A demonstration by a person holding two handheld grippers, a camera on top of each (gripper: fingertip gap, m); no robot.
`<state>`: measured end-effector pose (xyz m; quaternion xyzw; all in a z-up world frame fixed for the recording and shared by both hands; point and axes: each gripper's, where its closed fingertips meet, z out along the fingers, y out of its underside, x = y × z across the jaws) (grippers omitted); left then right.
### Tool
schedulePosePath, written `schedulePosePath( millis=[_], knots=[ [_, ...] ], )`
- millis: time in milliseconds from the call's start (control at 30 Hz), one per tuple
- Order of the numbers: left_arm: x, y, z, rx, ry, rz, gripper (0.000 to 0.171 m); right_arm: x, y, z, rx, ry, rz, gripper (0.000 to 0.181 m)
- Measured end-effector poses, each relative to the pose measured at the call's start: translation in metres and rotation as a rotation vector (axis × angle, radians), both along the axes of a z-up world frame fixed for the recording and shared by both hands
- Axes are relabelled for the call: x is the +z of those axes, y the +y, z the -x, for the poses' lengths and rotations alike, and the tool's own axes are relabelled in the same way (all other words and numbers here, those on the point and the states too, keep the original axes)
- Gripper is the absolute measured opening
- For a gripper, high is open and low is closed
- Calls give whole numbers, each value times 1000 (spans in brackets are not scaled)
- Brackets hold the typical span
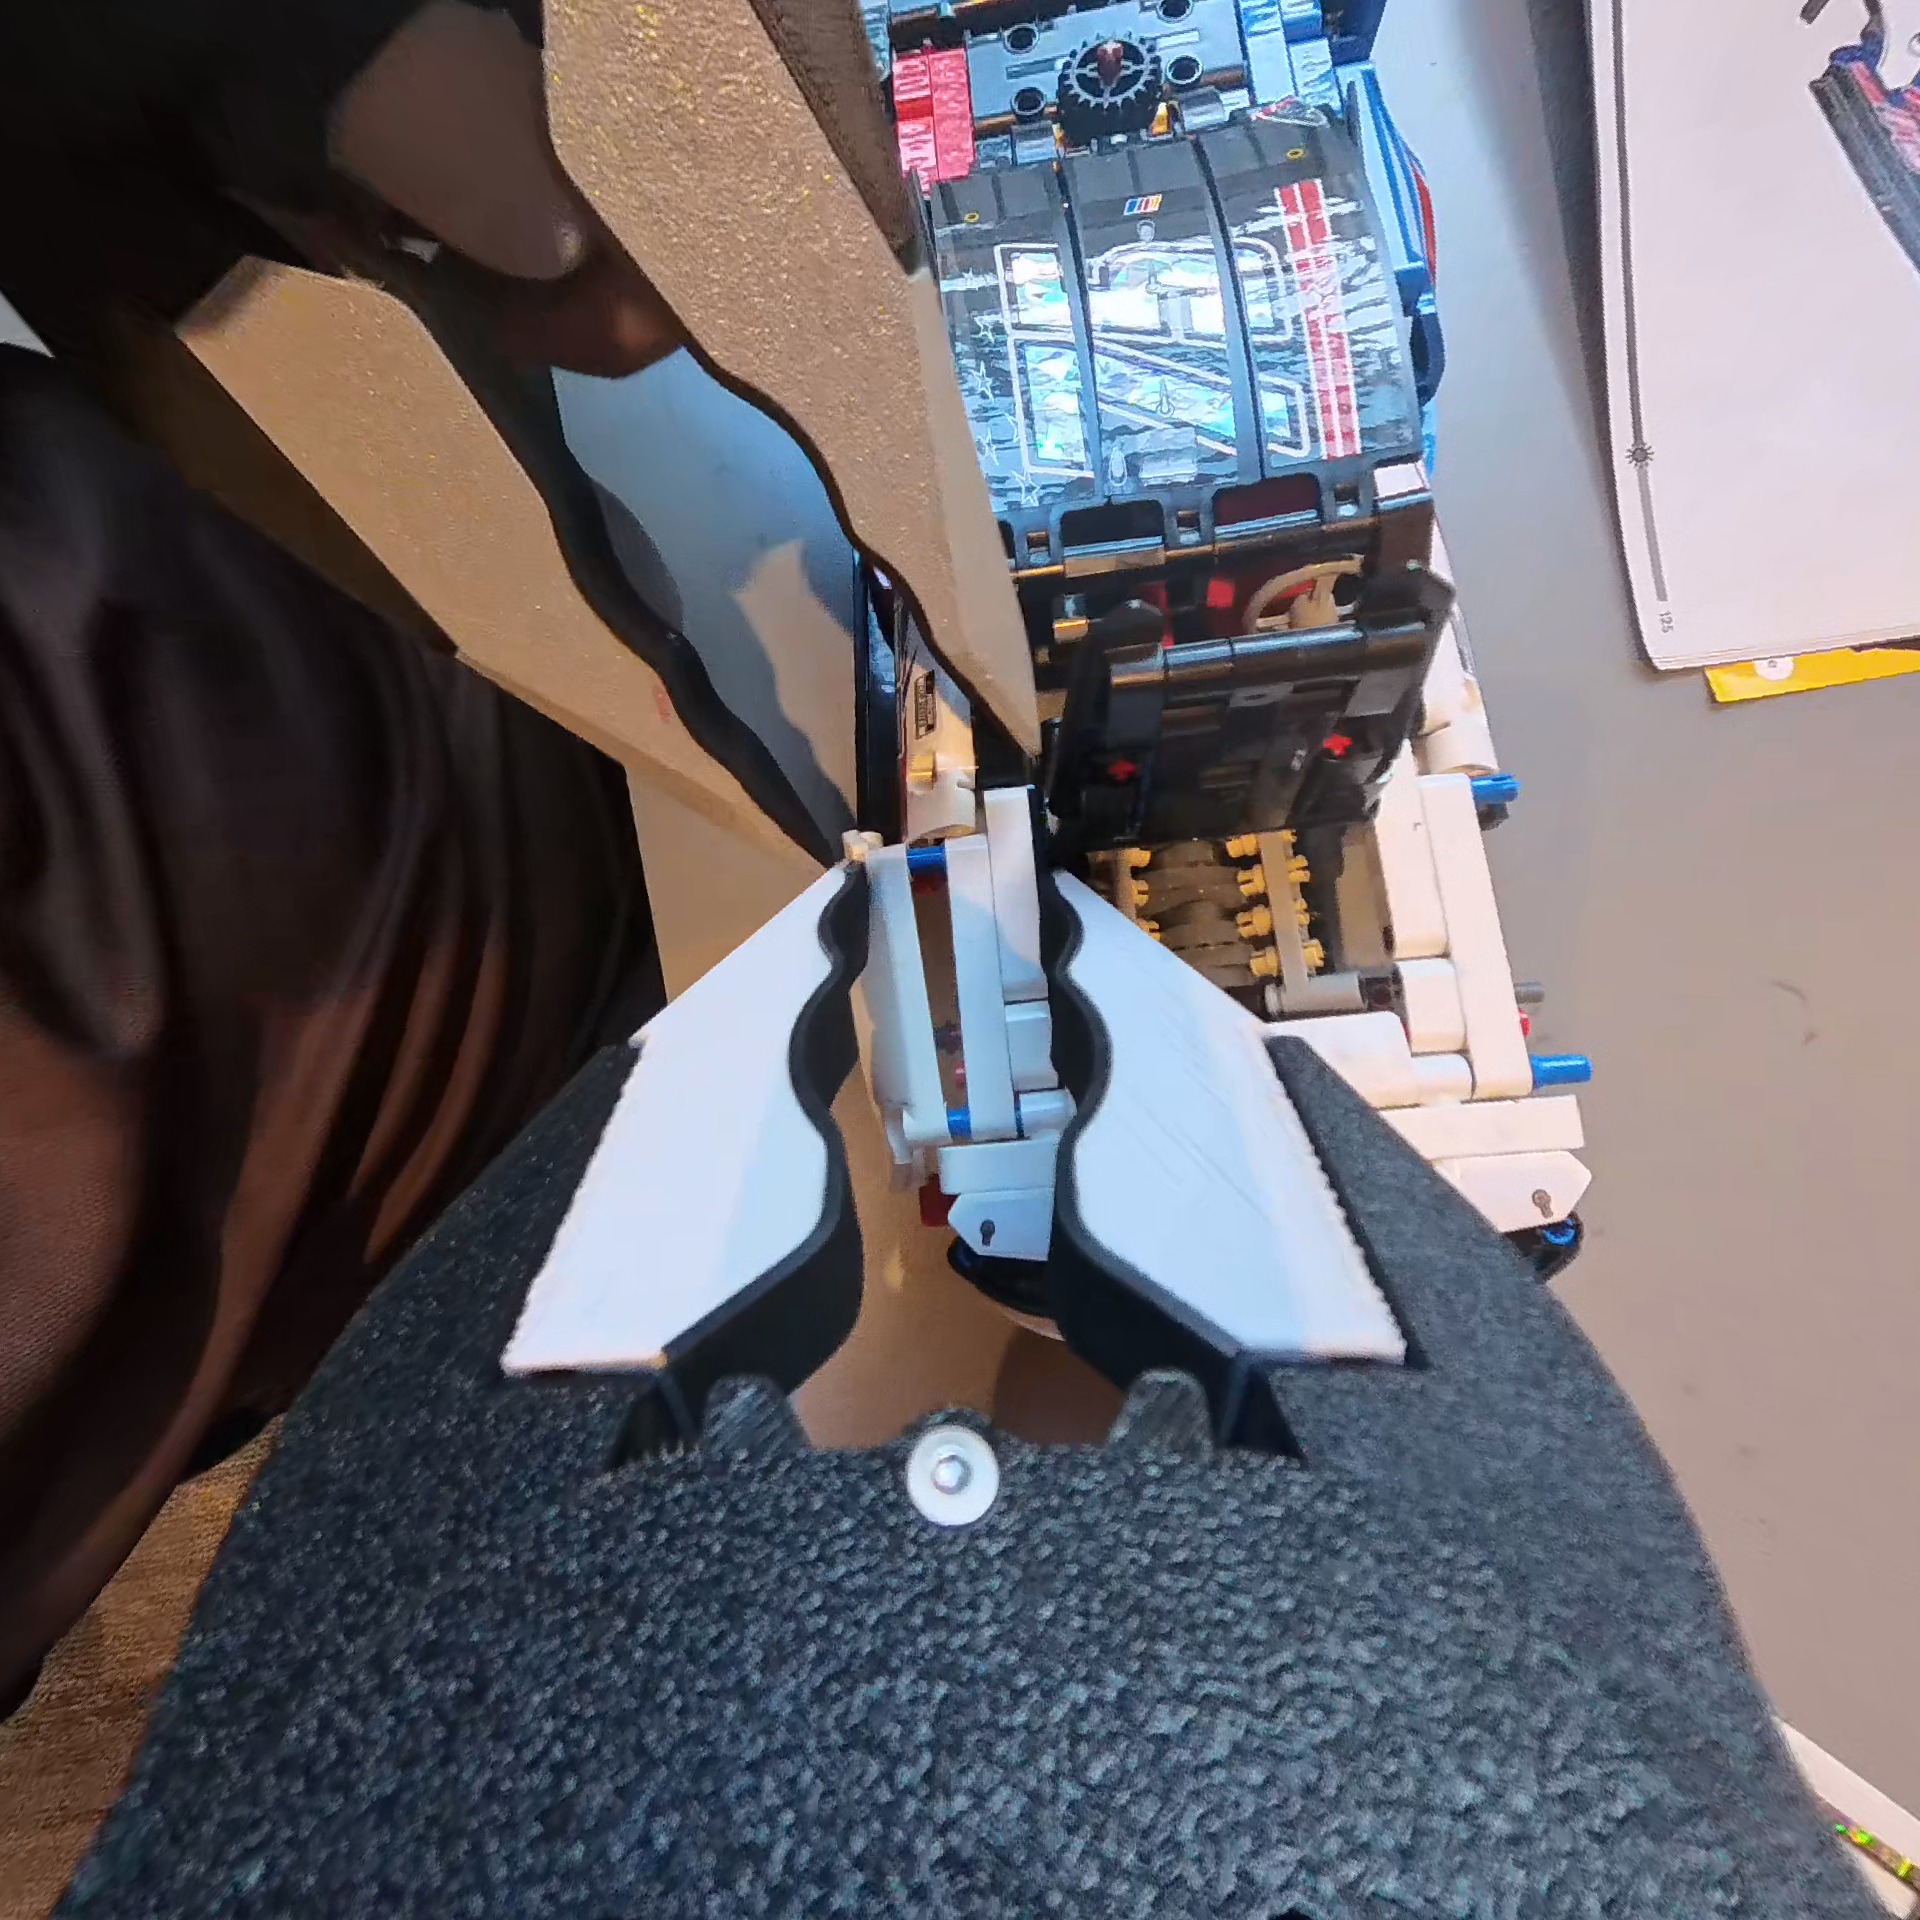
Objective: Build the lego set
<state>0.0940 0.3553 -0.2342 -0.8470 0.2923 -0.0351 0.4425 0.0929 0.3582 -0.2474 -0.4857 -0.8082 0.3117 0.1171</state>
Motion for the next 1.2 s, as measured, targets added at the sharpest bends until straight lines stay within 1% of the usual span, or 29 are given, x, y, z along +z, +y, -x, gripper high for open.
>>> schedulePosePath(
  millis=[67, 200, 300, 367, 400, 433, 567, 600, 733, 800, 833, 867, 900, 933, 1000, 1167, 1200],
  knots=[
    [-1, 0, 0, -13, 10, 21, 37, 0, 0, 0, 3, 6, -3, 33],
    [-3, -1, -2, -62, -4, 65, 29, 0, 0, 0, 8, 14, -13, 33],
    [-5, -4, -7, -100, -20, 63, 17, -1, 0, 0, 11, 14, -23, 33],
    [-6, -3, -6, -91, -40, 62, 20, -1, 0, -1, 14, 16, -29, 32],
    [-5, -2, -4, -80, -47, 64, 26, -1, 0, 0, 13, 15, -26, 32],
    [-5, -2, -3, -85, -52, 64, 25, -1, -1, 0, 13, 12, -24, 32],
    [-5, -4, -5, -115, -86, 75, 17, -1, -1, 1, 11, -1, -20, 32],
    [-7, -7, -9, -142, -102, 97, 6, 0, -1, 1, 11, -2, -18, 31],
    [-9, -7, -8, -148, -164, 125, 7, -1, -1, 0, 18, -22, -12, 31],
    [-8, -6, -8, -146, -182, 115, 5, -1, -1, 0, 20, -32, 5, 31],
    [-8, -5, -6, -133, -177, 102, 0, -1, -1, 0, 20, -40, 21, 31],
    [-6, -1, 2, -87, -155, 56, 0, -1, -1, -1, 21, -47, 36, 24],
    [-2, 4, 12, -44, -123, 7, 0, 0, -1, -1, 20, -57, 51, 24],
    [-3, 3, 12, -52, -127, 7, 0, 0, -1, 0, 22, -67, 59, 25],
    [-3, 1, 6, -67, -182, 23, 0, 0, -1, 0, 35, -78, 44, 24],
    [3, -2, 10, -50, -208, -26, 0, 1, -1, -1, 59, -92, 21, 26],
    [5, -4, 10, -50, -220, -30, 1, 3, 1, -1, 55, -93, 11, 29]
  ],
)
